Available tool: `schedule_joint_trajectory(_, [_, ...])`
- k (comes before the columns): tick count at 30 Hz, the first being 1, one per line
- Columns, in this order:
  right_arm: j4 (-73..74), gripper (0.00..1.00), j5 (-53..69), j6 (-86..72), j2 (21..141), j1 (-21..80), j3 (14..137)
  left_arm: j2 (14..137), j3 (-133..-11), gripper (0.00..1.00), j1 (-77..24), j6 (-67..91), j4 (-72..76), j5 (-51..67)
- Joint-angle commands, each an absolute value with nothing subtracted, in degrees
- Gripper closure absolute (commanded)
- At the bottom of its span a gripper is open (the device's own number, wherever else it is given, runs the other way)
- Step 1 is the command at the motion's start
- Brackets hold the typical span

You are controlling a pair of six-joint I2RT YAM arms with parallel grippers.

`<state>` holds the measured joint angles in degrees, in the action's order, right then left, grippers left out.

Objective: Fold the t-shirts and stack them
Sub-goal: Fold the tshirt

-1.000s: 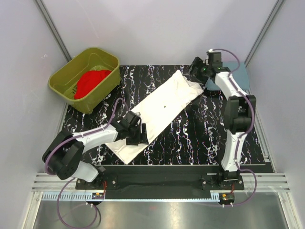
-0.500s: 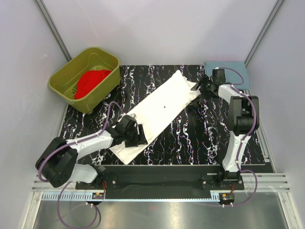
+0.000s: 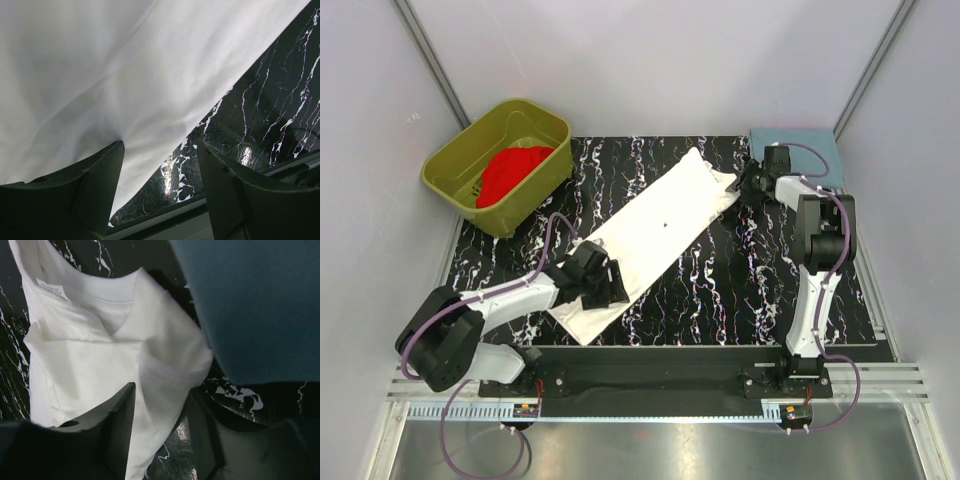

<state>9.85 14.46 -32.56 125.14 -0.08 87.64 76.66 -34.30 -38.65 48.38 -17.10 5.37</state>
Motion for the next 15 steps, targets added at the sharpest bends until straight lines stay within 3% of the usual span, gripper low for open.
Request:
schedule_joint_trajectory(1, [13.3,0.51,12.6,-30.9,127.8,-2.0,90.6,80.1,-30.3,0.31,-38.8,48.3,-29.3,0.1])
schedule_joint_trajectory(7, [20.0,0.96,10.1,-28.7,132.1,-2.2,99.6,80.3,-29.1,0.31,-38.8,49.5,-29.5,0.3])
schedule_joint_trajectory(10, [20.5,1.0,13.9,-26.3,135.0,-2.2,104.8,81.2,-30.1,0.31,-38.8,50.9,-30.5,0.3])
schedule_joint_trajectory(15, [20.9,0.99,19.1,-23.8,139.8,-2.2,114.2,75.1,-27.2,0.31,-40.7,60.5,-19.4,11.9])
